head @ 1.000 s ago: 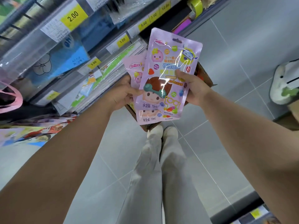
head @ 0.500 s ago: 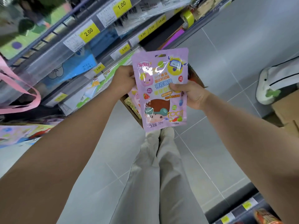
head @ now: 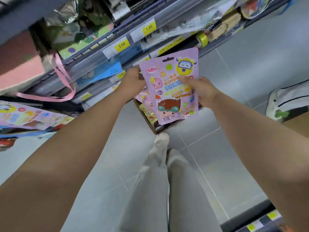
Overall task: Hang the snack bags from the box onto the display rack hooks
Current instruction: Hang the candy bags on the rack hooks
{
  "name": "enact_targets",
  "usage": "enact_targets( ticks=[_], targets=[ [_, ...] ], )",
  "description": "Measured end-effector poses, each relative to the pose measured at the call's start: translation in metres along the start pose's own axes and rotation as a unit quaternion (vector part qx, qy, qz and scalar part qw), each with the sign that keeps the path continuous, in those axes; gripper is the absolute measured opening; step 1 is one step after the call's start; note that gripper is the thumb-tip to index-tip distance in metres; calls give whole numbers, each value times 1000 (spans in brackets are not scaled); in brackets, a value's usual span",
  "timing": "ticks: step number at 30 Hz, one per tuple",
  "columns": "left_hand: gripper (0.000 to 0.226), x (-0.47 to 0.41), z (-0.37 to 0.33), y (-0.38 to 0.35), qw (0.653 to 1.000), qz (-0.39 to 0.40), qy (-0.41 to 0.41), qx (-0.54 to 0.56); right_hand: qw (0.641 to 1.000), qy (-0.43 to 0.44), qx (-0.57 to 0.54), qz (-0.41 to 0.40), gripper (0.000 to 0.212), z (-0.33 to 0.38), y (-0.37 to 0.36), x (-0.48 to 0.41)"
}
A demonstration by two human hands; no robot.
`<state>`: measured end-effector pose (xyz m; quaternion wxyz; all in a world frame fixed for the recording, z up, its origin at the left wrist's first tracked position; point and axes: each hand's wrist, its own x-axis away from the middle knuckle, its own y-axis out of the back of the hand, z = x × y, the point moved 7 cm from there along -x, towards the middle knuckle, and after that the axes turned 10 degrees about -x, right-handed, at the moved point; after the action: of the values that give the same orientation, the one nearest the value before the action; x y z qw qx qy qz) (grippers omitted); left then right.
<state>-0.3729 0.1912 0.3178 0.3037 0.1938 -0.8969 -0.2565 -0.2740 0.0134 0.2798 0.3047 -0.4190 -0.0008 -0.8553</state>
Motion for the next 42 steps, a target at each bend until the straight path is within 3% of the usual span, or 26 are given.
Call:
enact_targets(
  ticks=[6,8,10,12,16,21,28,36,42],
  targets=[
    [10,55,3,31,997,-70,42,16,1000,5,11,17,13,7,-22,34],
    [22,83,6,47,992,-116,57,-11,999,9,49,21,17,13,-37,51],
    [20,116,7,65,984,-150,70,-59,993,21,111,24,21,23,-56,70],
    [7,147,13,86,971,-183,83,-126,981,49,183,42,17,34,-82,88],
    [19,206,35,141,936,-239,112,-234,953,81,266,120,16,41,-154,125],
    [24,266,68,215,894,-303,167,-285,931,99,310,166,12,33,-241,158],
    [24,313,122,307,863,-339,159,-339,915,119,360,139,39,10,-344,166],
    [23,299,180,375,871,-391,64,-290,913,132,381,56,27,-36,-408,155],
    [23,257,217,386,878,-412,66,-235,916,98,390,21,33,-58,-424,133]
  ],
)
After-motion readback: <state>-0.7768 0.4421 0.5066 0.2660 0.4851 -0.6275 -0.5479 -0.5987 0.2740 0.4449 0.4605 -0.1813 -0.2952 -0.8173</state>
